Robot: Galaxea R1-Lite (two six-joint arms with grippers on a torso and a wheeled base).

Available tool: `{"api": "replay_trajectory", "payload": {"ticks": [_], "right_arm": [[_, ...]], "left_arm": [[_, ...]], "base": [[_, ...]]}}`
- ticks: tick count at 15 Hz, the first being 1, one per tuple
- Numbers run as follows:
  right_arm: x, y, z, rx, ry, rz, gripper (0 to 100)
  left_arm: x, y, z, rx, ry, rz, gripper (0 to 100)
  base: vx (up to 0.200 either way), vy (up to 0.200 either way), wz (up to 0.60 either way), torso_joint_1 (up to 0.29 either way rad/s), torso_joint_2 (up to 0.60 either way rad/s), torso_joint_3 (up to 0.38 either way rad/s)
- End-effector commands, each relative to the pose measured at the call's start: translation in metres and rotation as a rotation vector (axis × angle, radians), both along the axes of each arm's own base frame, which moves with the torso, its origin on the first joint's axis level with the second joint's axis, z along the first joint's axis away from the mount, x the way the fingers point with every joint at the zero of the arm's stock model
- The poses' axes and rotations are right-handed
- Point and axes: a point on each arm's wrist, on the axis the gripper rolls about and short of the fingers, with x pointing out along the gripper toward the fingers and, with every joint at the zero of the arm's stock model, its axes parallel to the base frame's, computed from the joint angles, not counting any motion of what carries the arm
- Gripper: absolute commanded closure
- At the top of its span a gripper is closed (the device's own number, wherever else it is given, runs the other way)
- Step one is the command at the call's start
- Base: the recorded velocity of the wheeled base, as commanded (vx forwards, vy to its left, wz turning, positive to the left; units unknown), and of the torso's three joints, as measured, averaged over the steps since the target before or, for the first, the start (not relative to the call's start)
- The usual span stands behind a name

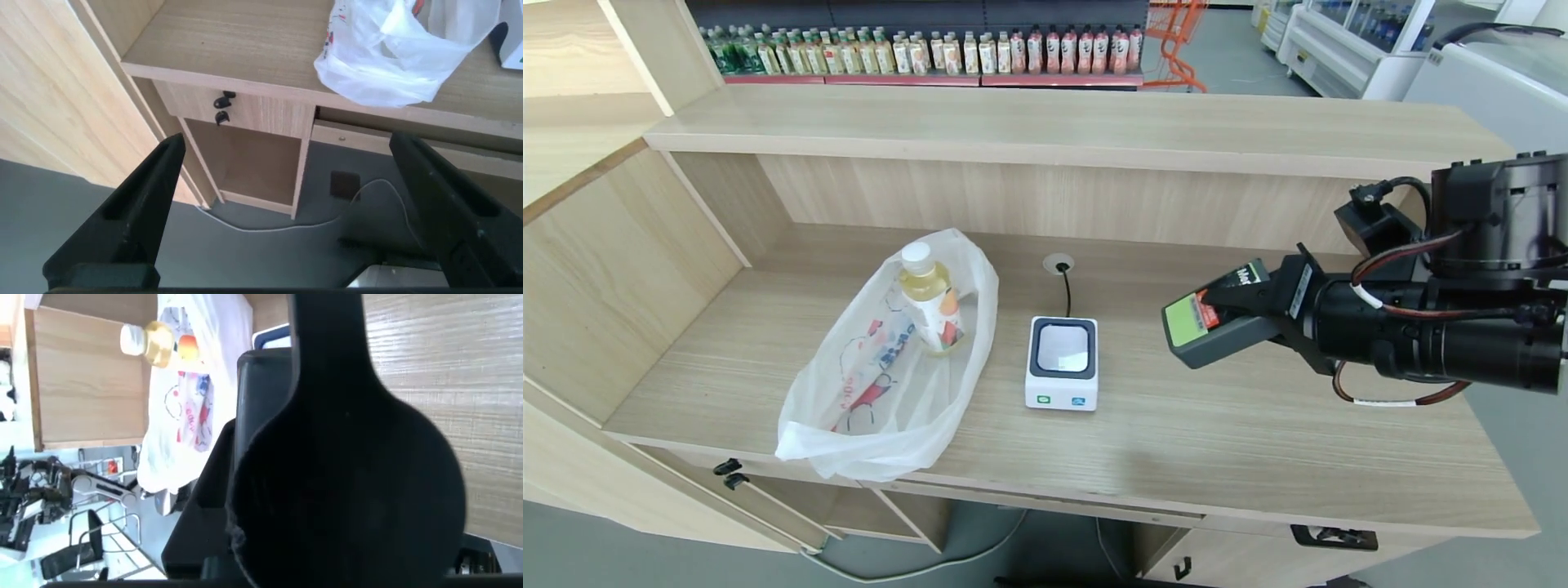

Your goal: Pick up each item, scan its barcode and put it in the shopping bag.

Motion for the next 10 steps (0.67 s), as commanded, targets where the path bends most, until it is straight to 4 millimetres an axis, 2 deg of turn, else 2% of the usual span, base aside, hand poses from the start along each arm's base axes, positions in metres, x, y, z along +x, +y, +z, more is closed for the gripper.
{"api": "replay_trajectory", "payload": {"ticks": [1, 5, 9, 10], "right_arm": [[0.003, 0.002, -0.003, -0.006, 0.011, 0.000, 100], [0.011, 0.005, -0.016, -0.044, 0.036, -0.001, 100], [0.014, 0.005, -0.028, -0.140, 0.007, 0.033, 100], [0.019, 0.006, -0.031, -0.145, 0.008, 0.031, 100]], "left_arm": [[0.000, 0.000, 0.000, 0.001, 0.000, 0.000, 0], [0.000, 0.000, 0.000, 0.003, 0.000, 0.000, 0], [0.000, 0.000, 0.000, 0.006, 0.000, -0.001, 0], [0.000, 0.000, 0.000, 0.004, 0.000, -0.001, 0]], "base": [[0.000, 0.200, 0.00, 0.002, 0.00, 0.002], [0.000, 0.200, 0.00, 0.002, 0.00, 0.005], [0.200, 0.200, 0.00, -0.001, 0.00, 0.004], [0.000, 0.000, 0.00, 0.000, 0.00, 0.000]]}}
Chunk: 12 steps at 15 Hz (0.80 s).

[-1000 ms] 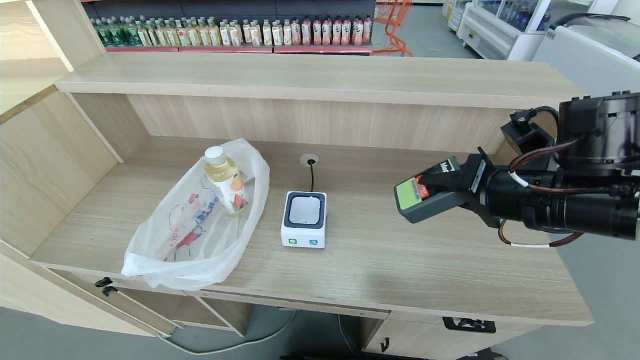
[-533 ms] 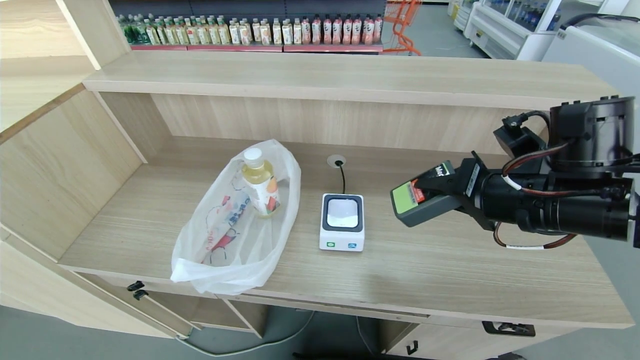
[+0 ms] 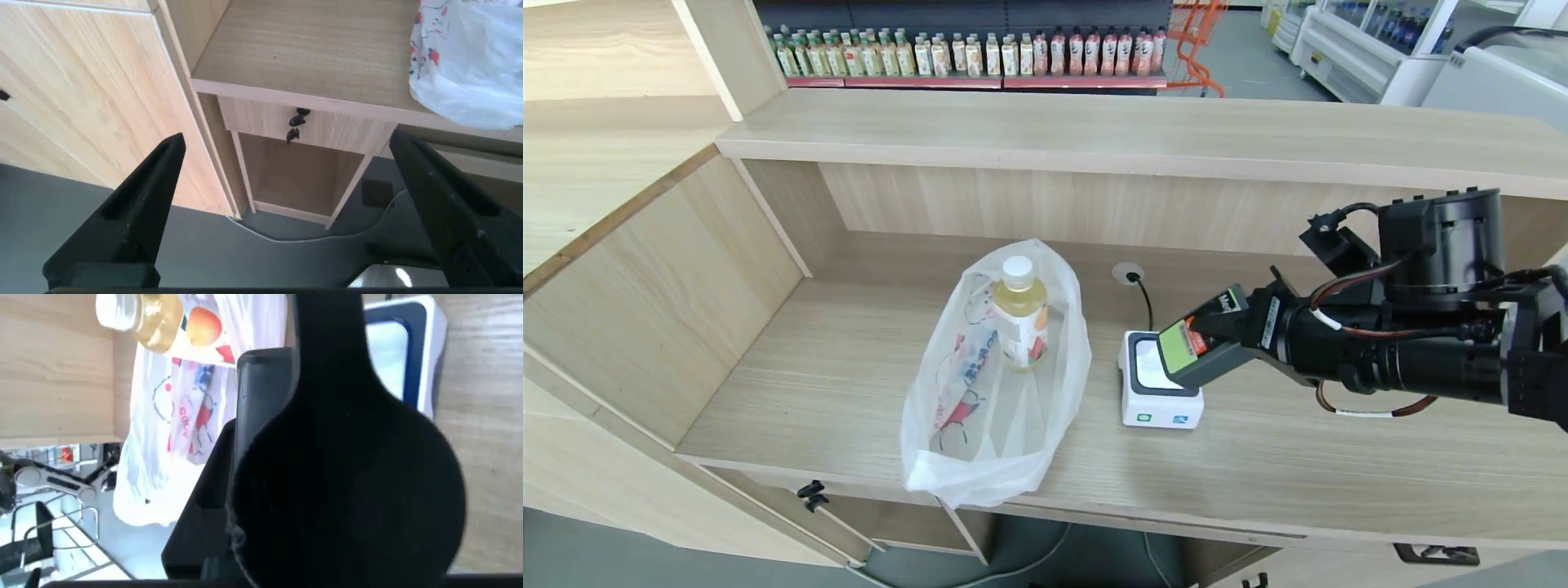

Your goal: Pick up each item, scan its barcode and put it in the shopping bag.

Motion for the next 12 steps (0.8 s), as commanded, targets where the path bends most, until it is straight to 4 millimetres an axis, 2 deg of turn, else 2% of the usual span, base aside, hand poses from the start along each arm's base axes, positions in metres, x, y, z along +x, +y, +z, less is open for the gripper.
{"api": "replay_trajectory", "payload": {"ticks": [1, 3, 12], "right_arm": [[0.014, 0.001, -0.010, -0.021, -0.001, -0.010, 100], [0.031, -0.002, -0.021, -0.097, -0.047, -0.002, 100], [0.052, 0.005, -0.055, -0.200, -0.019, 0.039, 100]], "left_arm": [[0.000, 0.000, 0.000, 0.000, 0.000, 0.001, 0], [0.000, 0.000, 0.000, -0.002, -0.001, 0.001, 0], [0.000, 0.000, 0.000, -0.001, -0.001, 0.002, 0]], "base": [[0.000, 0.000, 0.00, 0.000, 0.00, 0.000], [0.000, 0.000, 0.00, 0.000, 0.00, 0.000], [0.000, 0.000, 0.00, 0.000, 0.00, 0.000]]}}
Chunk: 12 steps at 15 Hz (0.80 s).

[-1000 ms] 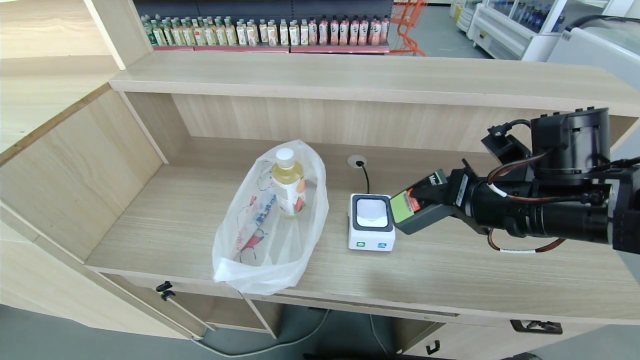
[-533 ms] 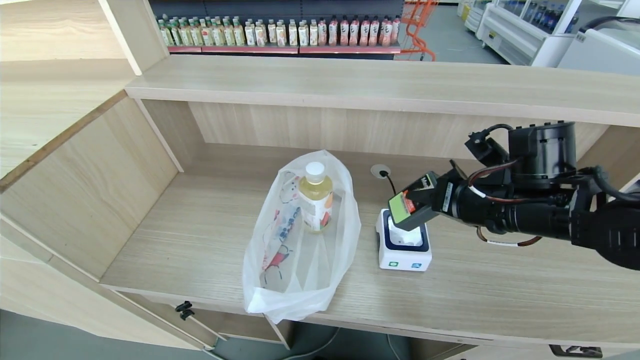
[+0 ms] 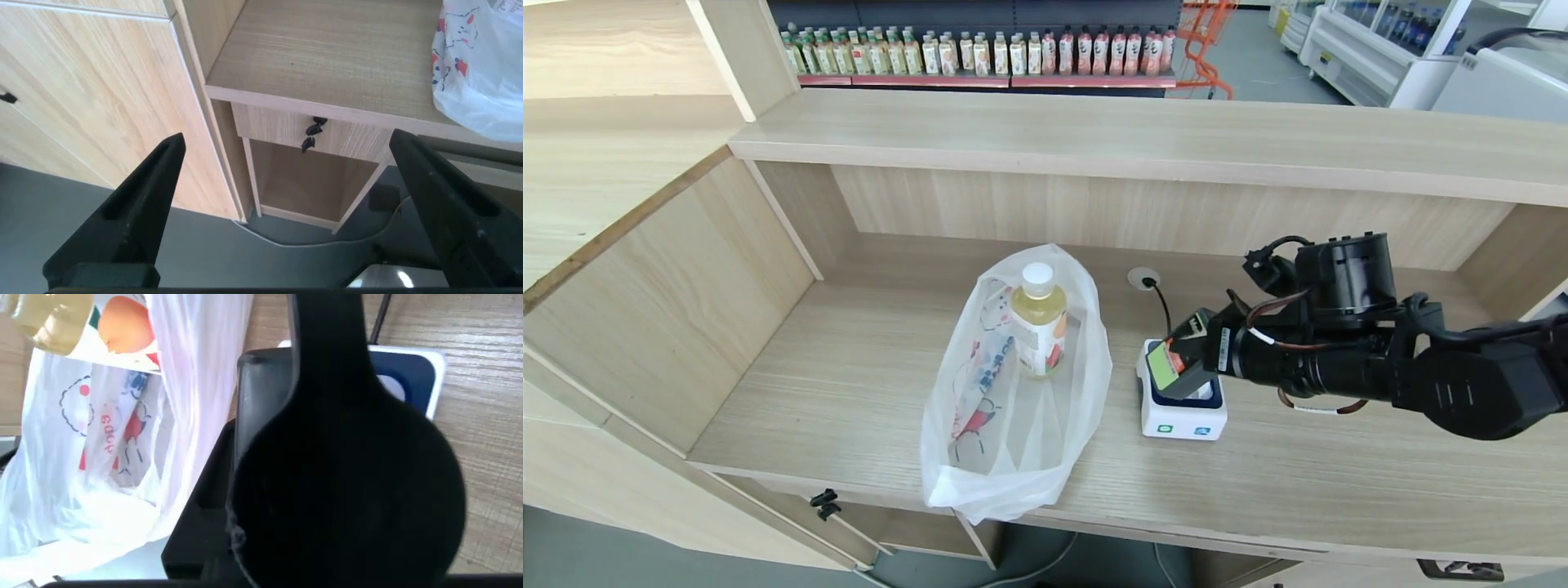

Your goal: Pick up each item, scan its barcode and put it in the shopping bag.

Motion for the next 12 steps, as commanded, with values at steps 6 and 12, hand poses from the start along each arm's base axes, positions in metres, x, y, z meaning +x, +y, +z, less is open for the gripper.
{"api": "replay_trajectory", "payload": {"ticks": [6, 12], "right_arm": [[0.004, 0.002, -0.006, -0.003, 0.010, 0.006, 100], [-0.063, 0.000, 0.073, 0.167, -0.113, 0.190, 100]], "left_arm": [[0.000, 0.000, 0.000, 0.000, 0.000, 0.001, 0], [0.000, 0.000, 0.000, 0.000, 0.000, 0.000, 0]], "base": [[0.000, 0.000, 0.00, 0.000, 0.00, 0.000], [0.000, 0.067, 0.00, -0.002, 0.00, 0.001]]}}
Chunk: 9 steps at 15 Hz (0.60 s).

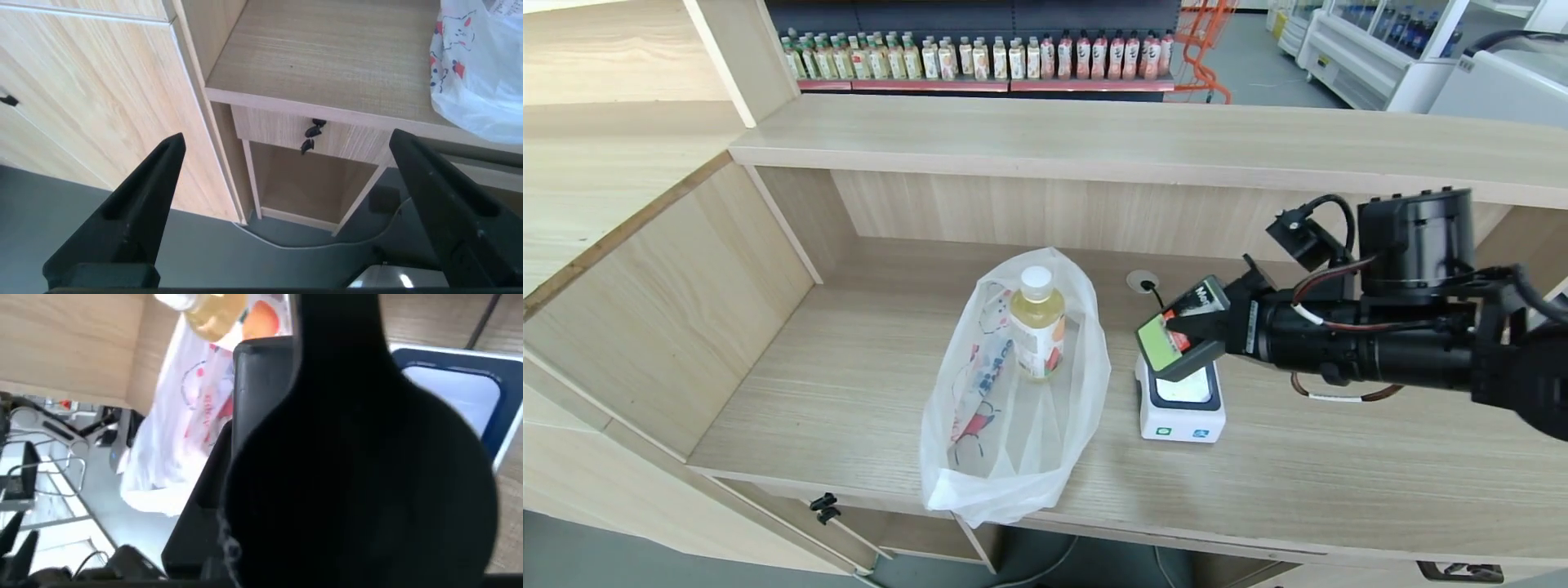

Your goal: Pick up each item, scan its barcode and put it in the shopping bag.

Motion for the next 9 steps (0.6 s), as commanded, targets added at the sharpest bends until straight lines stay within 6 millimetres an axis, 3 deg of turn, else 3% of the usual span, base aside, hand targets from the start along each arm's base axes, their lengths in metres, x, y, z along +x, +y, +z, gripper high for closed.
{"api": "replay_trajectory", "payload": {"ticks": [1, 3, 9], "right_arm": [[-0.025, -0.004, 0.027, 0.041, -0.065, 0.034, 100], [-0.027, 0.001, 0.020, 0.034, -0.036, 0.052, 100], [-0.018, 0.026, -0.014, -0.050, 0.045, 0.055, 100]], "left_arm": [[0.000, 0.000, 0.000, -0.001, -0.001, -0.001, 0], [0.000, 0.000, 0.000, -0.002, -0.001, -0.001, 0], [0.000, 0.000, 0.000, -0.002, -0.001, 0.001, 0]], "base": [[0.000, 0.200, 0.00, -0.002, -0.01, 0.012], [0.000, 0.200, 0.00, 0.019, 0.01, -0.005], [0.000, 0.000, 0.00, 0.000, 0.00, 0.000]]}}
